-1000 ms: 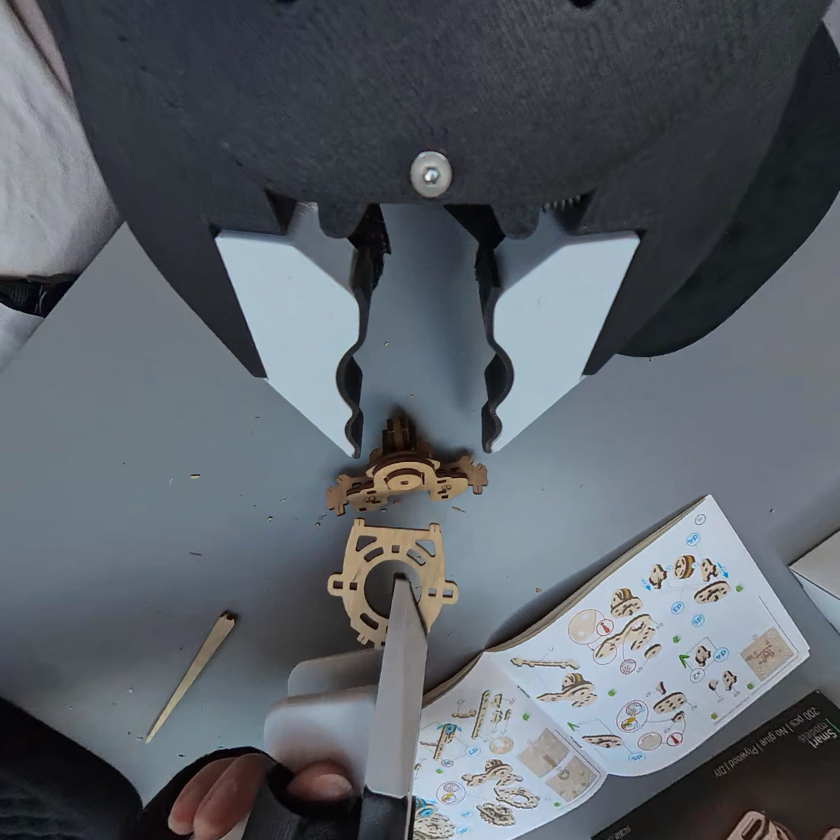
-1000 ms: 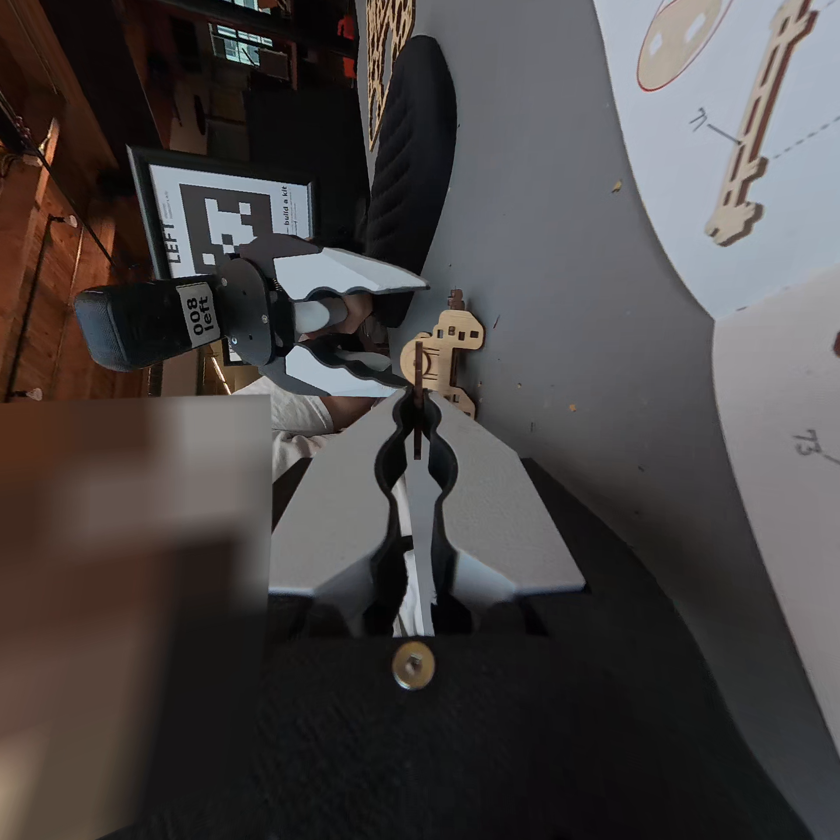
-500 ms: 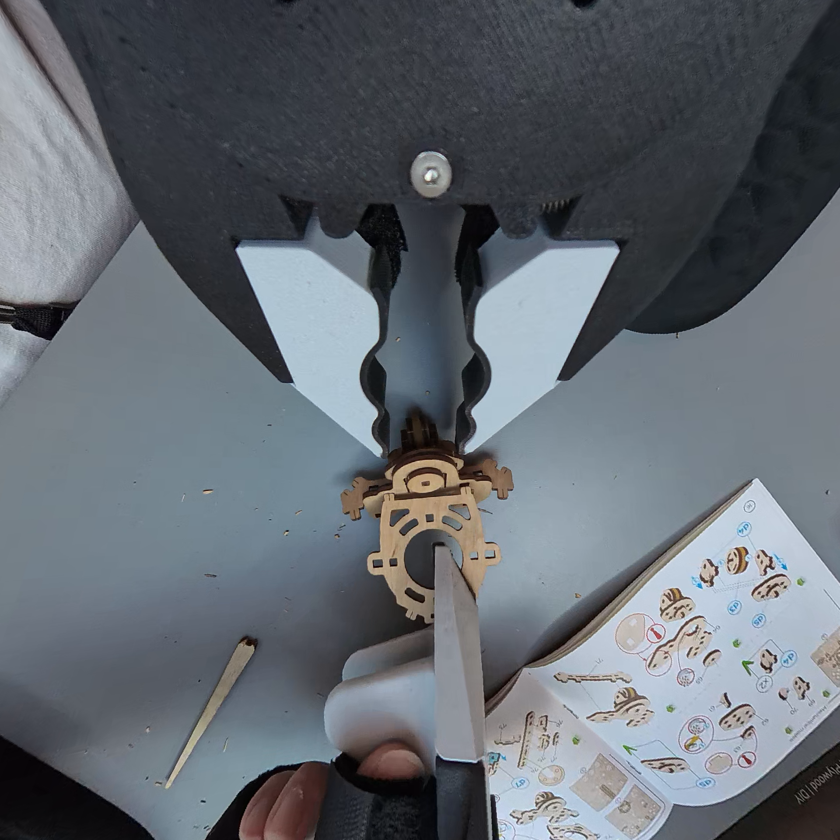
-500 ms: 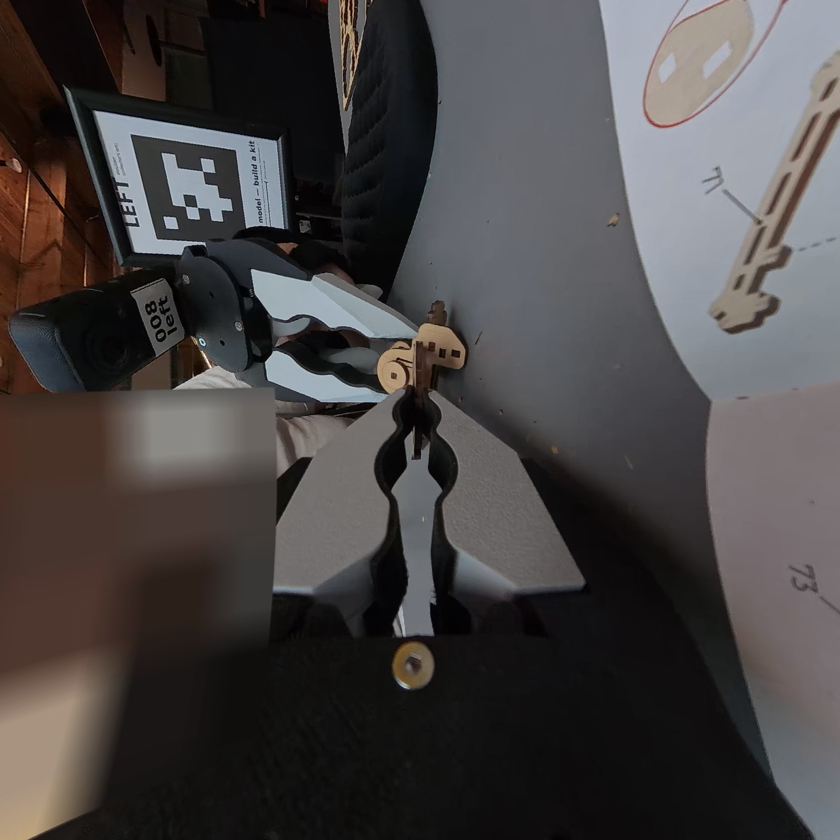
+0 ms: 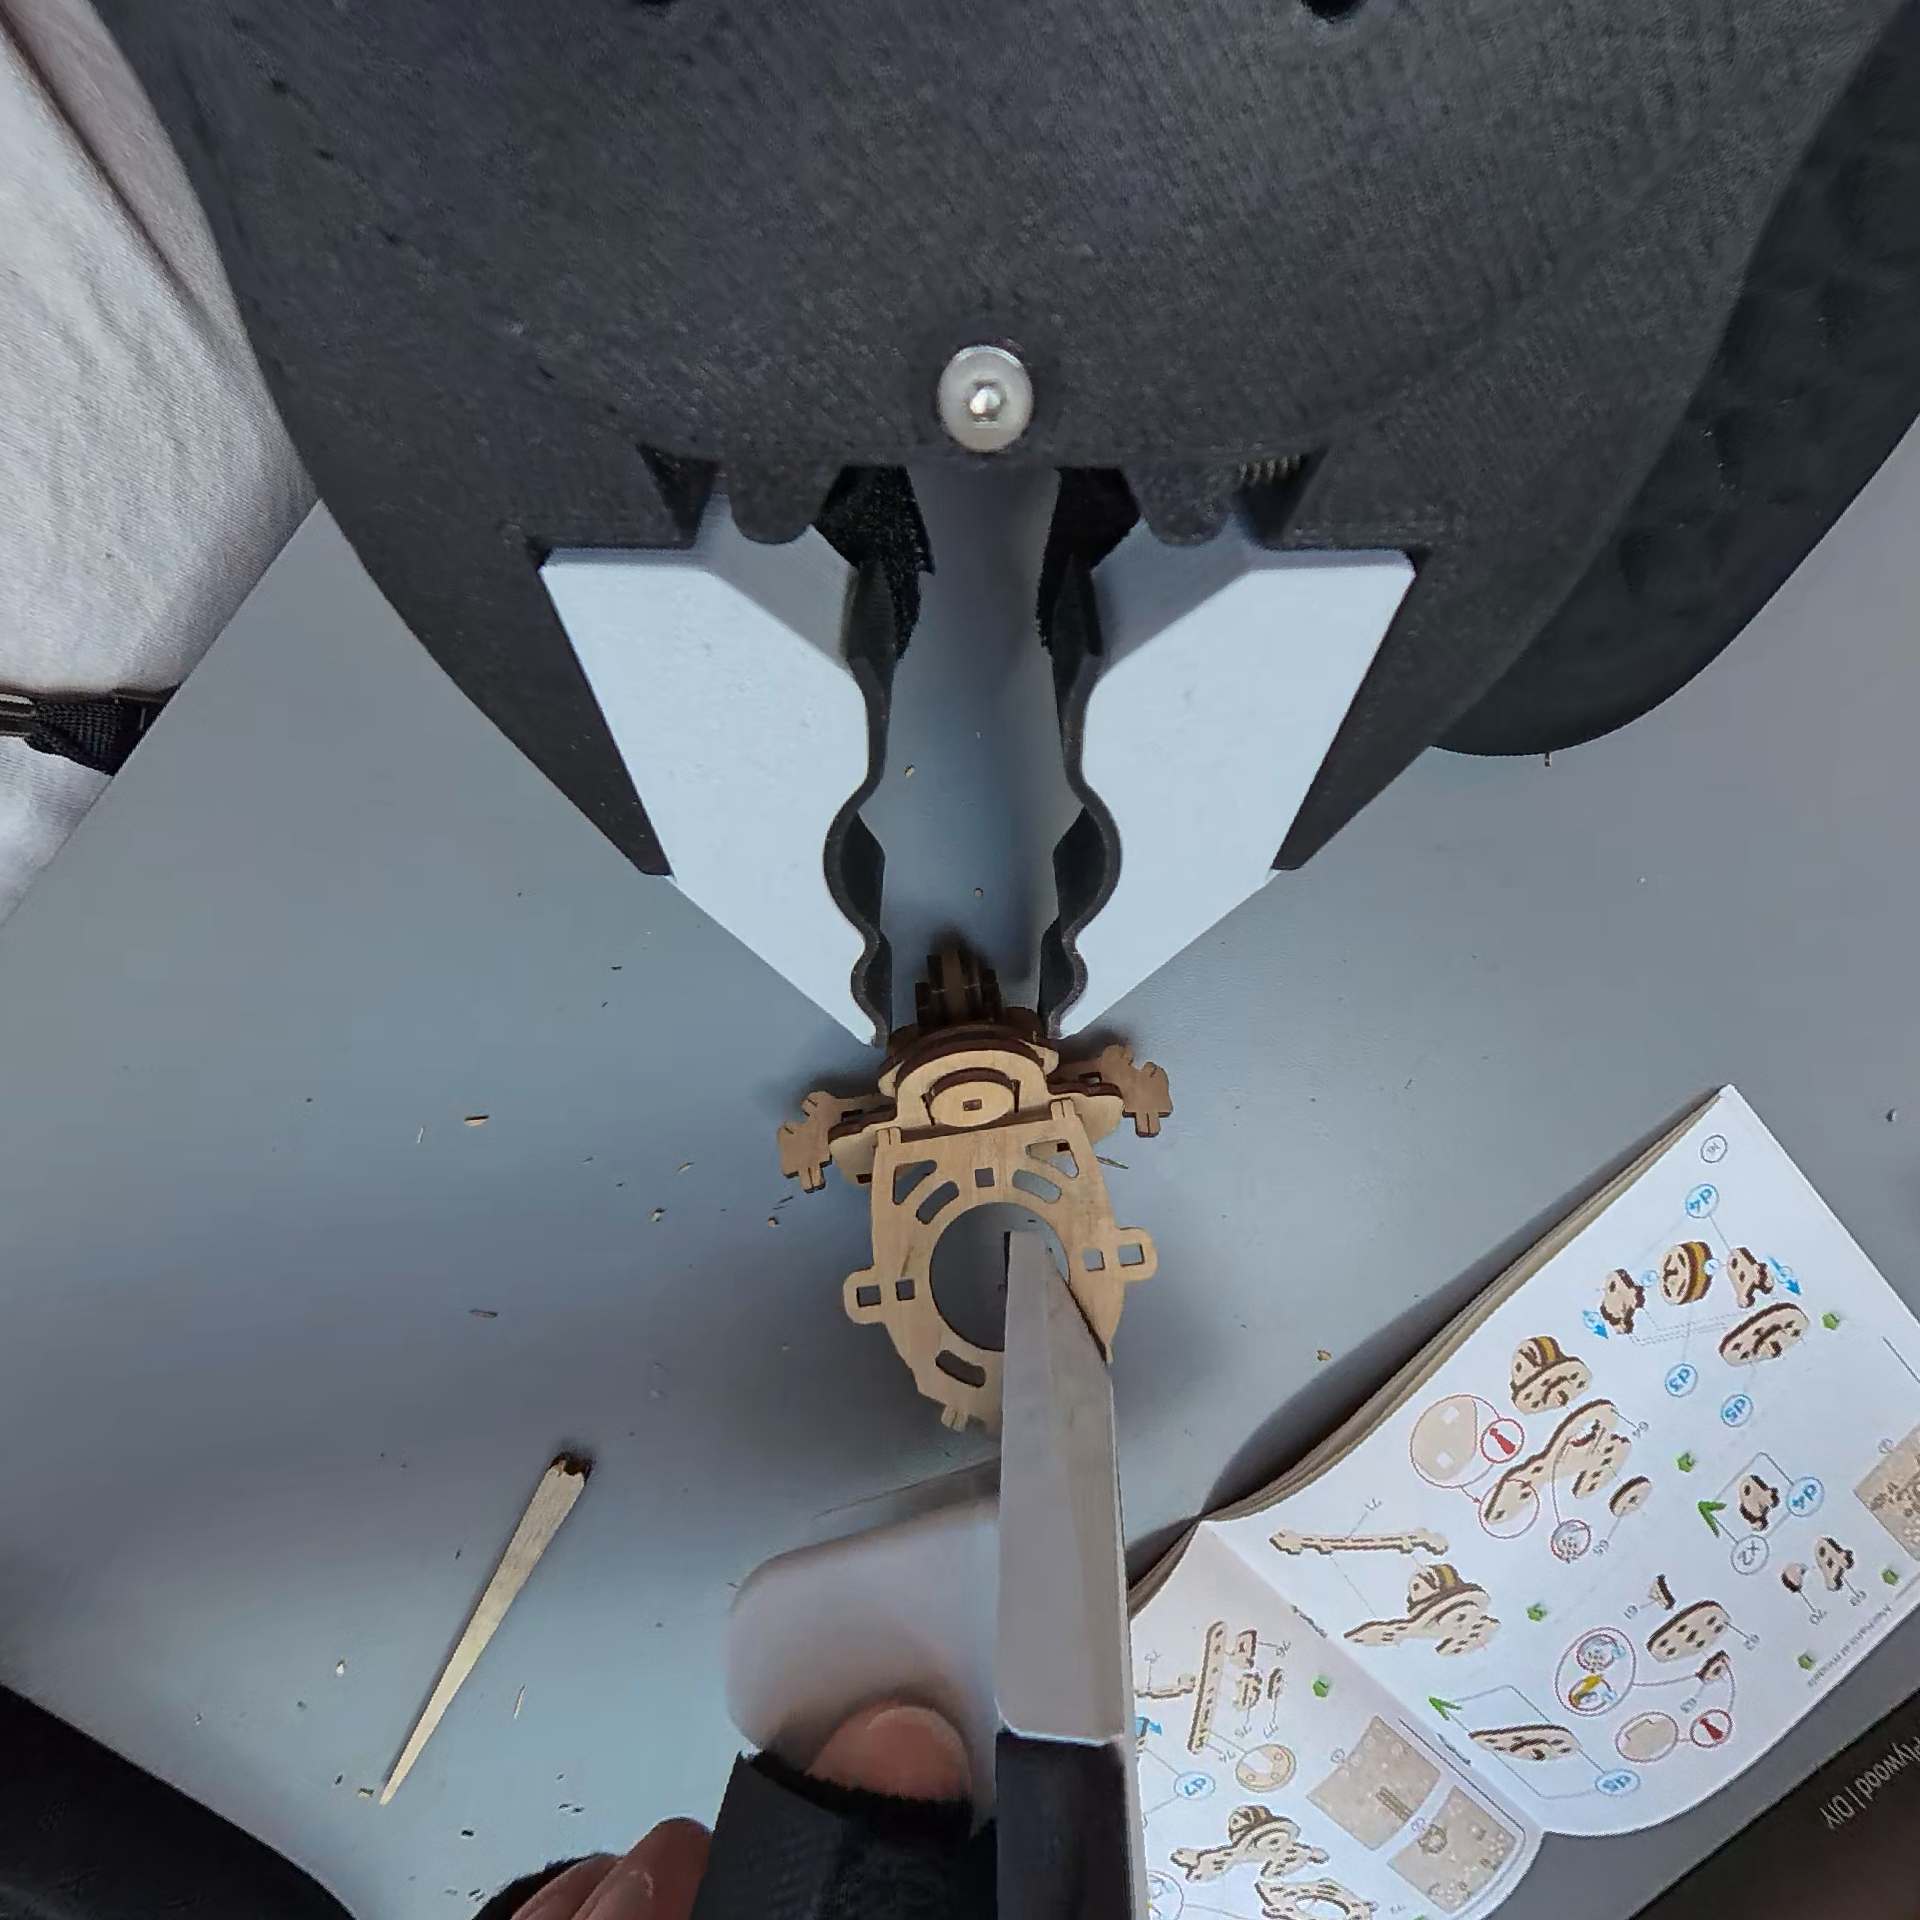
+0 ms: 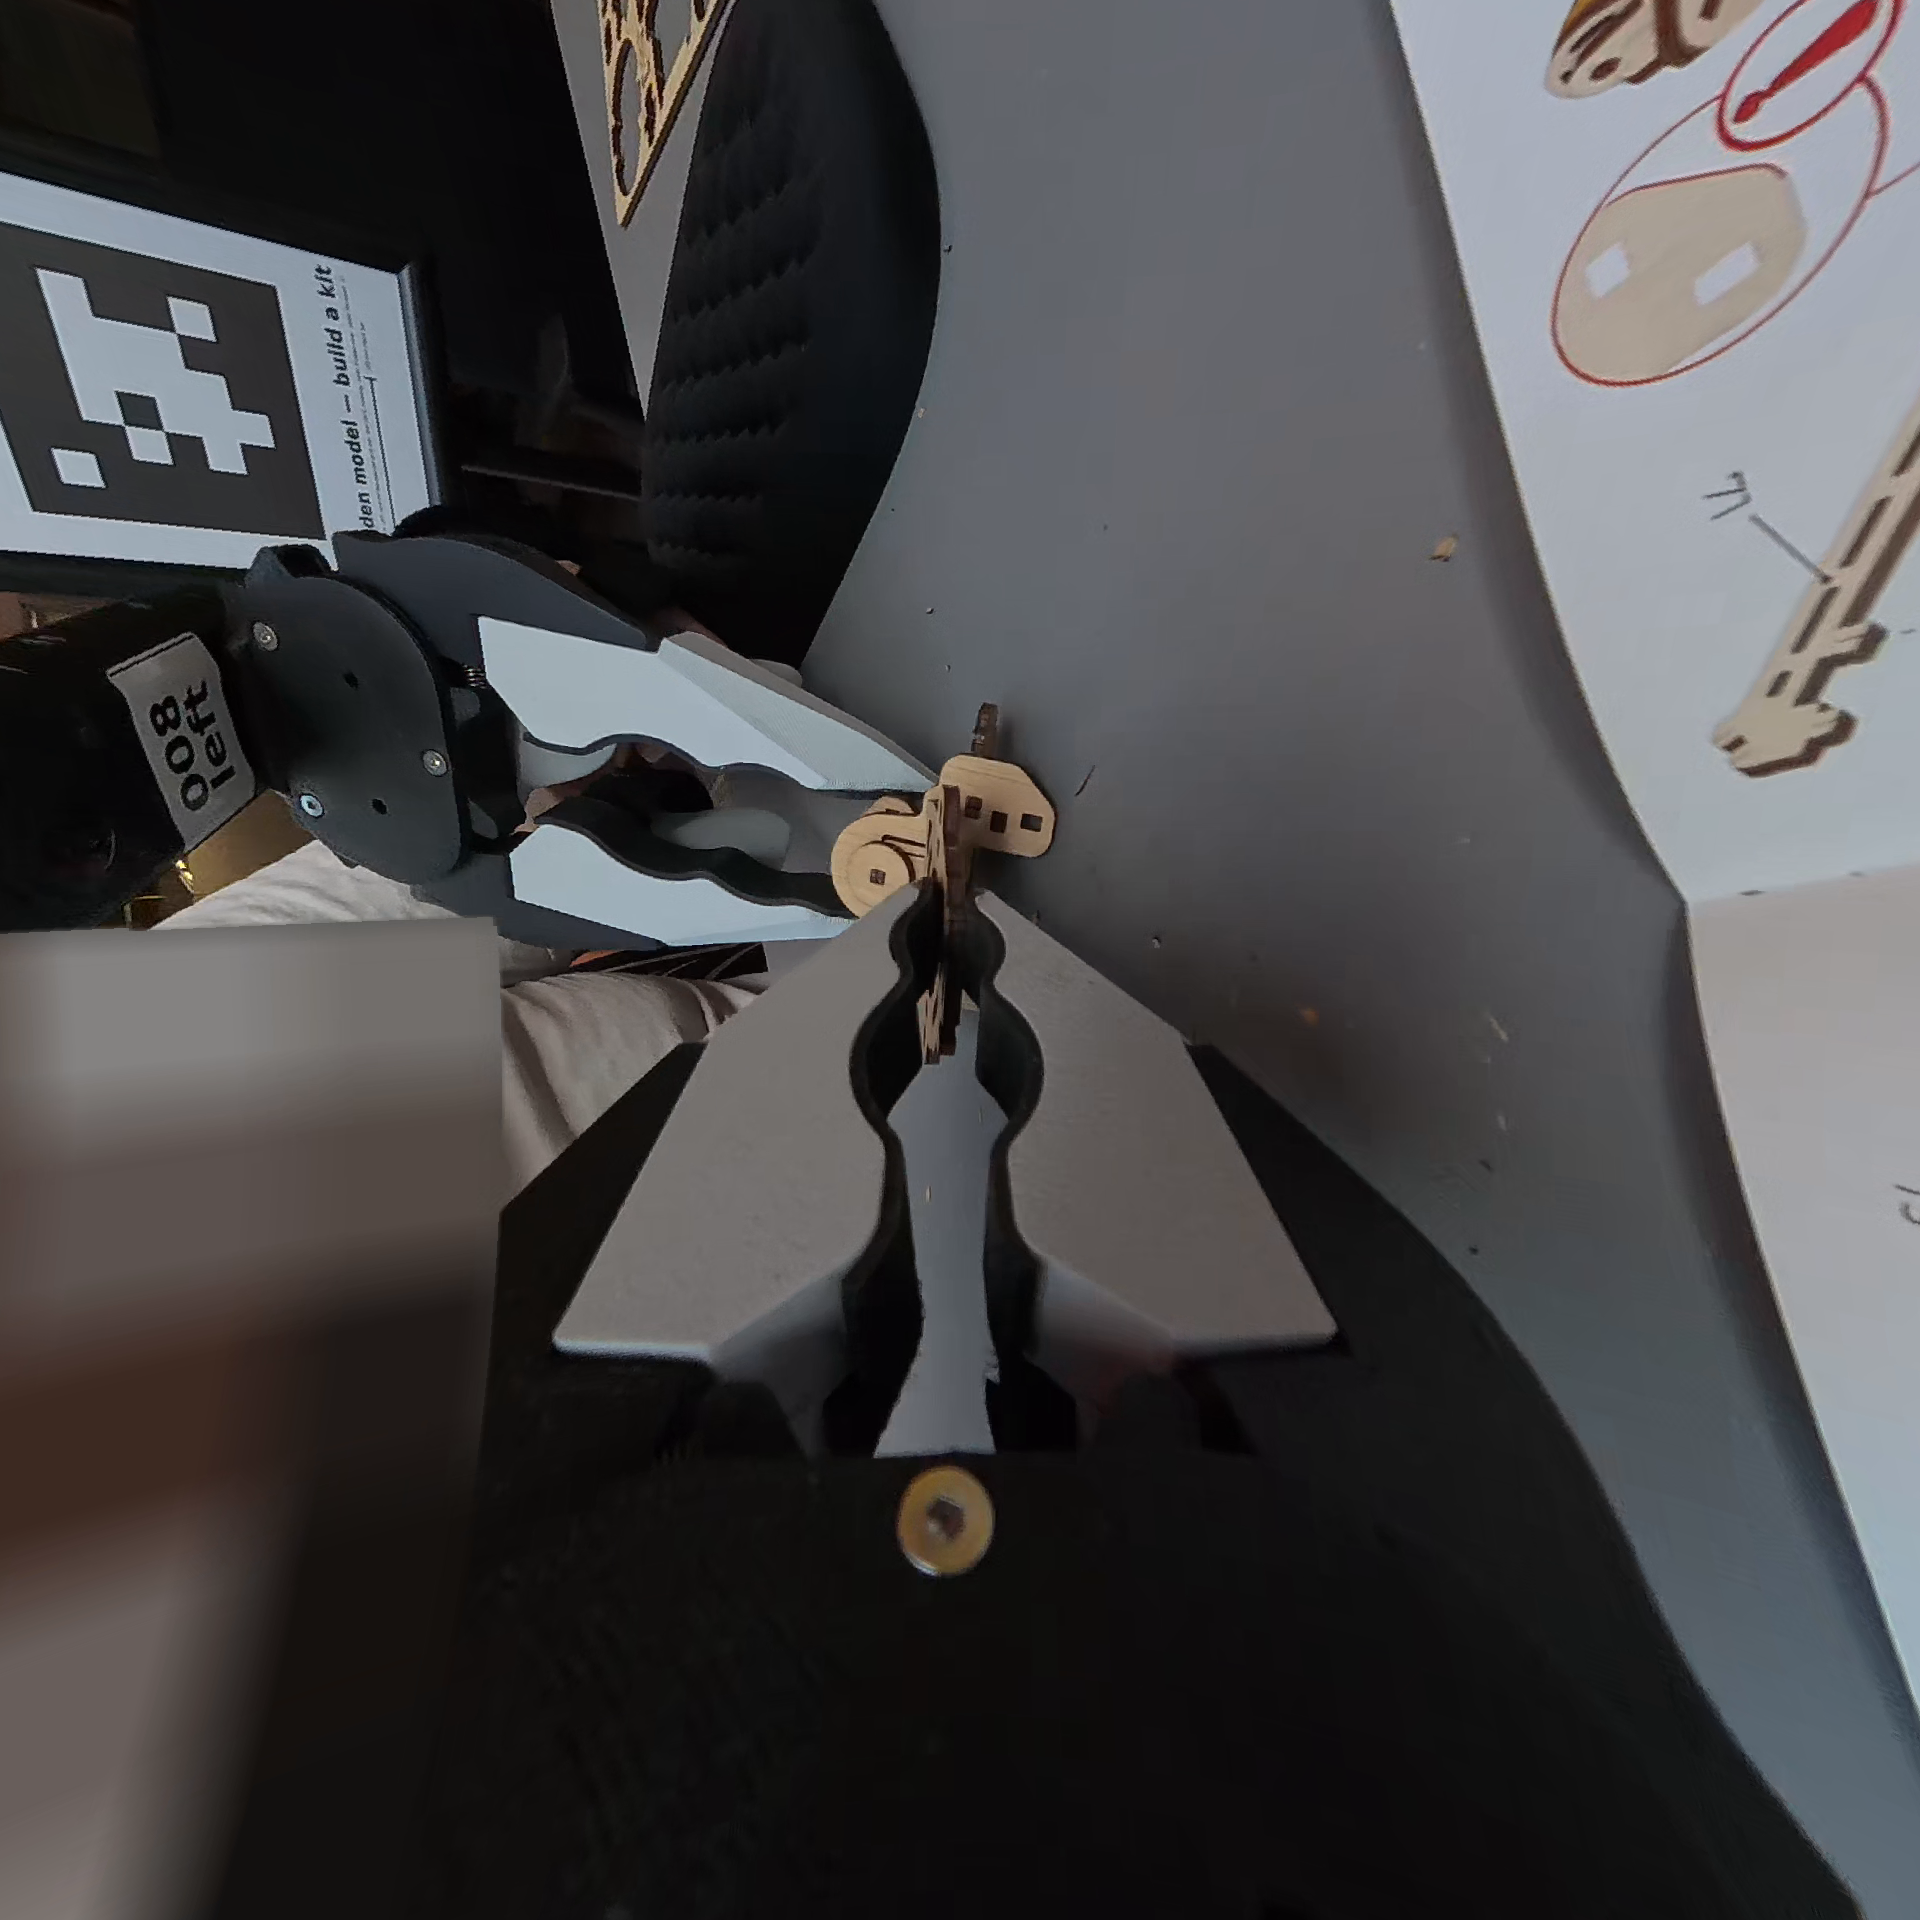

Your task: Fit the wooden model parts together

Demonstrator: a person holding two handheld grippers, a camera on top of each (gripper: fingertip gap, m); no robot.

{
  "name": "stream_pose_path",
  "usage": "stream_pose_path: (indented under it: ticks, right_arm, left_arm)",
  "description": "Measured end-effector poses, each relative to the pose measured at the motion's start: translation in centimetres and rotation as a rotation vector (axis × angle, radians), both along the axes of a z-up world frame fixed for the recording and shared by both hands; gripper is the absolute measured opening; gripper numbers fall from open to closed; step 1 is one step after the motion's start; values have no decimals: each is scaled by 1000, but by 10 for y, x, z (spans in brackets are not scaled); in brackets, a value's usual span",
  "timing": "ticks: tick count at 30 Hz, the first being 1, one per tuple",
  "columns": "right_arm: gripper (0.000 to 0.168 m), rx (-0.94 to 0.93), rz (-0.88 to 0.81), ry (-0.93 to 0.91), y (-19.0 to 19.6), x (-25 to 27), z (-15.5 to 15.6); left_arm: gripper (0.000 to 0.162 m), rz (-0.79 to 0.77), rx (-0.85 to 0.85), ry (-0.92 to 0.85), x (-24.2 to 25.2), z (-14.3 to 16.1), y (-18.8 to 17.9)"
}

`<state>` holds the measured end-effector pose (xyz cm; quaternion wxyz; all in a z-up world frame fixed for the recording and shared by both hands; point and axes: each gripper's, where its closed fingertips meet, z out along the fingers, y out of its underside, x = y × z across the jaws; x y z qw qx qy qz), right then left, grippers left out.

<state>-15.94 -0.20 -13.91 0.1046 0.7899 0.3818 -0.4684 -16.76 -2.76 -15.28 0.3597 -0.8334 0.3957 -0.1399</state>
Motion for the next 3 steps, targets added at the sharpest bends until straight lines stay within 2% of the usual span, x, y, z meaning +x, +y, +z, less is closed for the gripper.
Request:
stream_pose_path:
  ticks: [1,3]
  right_arm:
    - [2,7,6,-8,0,-1,-1]
    - [1,17,5,-9,0,-3,-1]
  left_arm:
    - [26,0,-2,-3,0,0,0]
    - [26,2,-5,-7,0,0,0]
